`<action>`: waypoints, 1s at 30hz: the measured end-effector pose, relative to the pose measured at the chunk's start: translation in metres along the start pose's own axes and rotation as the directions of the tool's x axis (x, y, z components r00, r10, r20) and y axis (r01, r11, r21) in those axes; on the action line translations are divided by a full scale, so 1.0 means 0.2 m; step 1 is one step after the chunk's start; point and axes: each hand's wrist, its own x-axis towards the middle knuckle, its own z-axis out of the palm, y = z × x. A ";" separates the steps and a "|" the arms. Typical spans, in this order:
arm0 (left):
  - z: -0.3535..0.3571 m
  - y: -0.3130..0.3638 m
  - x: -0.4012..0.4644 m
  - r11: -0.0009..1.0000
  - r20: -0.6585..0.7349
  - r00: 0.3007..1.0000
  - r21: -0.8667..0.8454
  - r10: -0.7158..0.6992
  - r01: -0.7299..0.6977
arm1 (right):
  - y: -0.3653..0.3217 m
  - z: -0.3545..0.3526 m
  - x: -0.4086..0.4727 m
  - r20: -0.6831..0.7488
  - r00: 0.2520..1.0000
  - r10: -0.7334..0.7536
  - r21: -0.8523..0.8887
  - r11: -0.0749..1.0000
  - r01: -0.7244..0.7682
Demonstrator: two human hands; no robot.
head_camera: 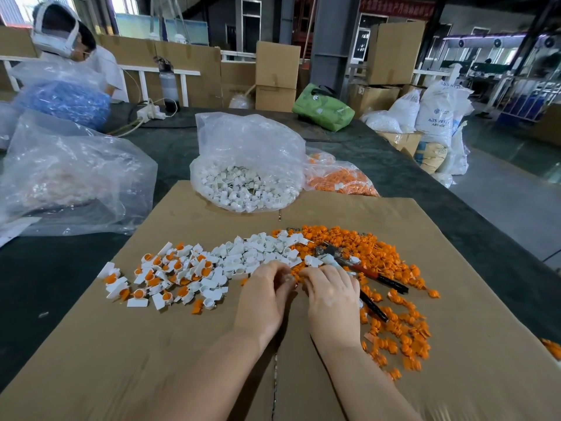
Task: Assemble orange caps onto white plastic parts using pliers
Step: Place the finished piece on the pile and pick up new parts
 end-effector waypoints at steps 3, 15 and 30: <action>0.00 -0.01 0.00 0.997 -0.004 0.998 -0.046 -0.058 0.058 | 0.00 0.00 0.00 0.024 1.000 0.017 0.064 0.998 -0.018; -0.04 -0.01 -0.01 0.949 0.046 0.976 -0.229 -0.212 0.216 | -0.03 -0.04 0.01 0.084 0.994 0.064 0.209 0.975 -0.081; -0.04 -0.02 -0.03 0.959 0.109 0.980 -0.215 -0.167 0.187 | -0.04 -0.05 0.01 0.096 0.995 0.002 0.174 0.985 -0.019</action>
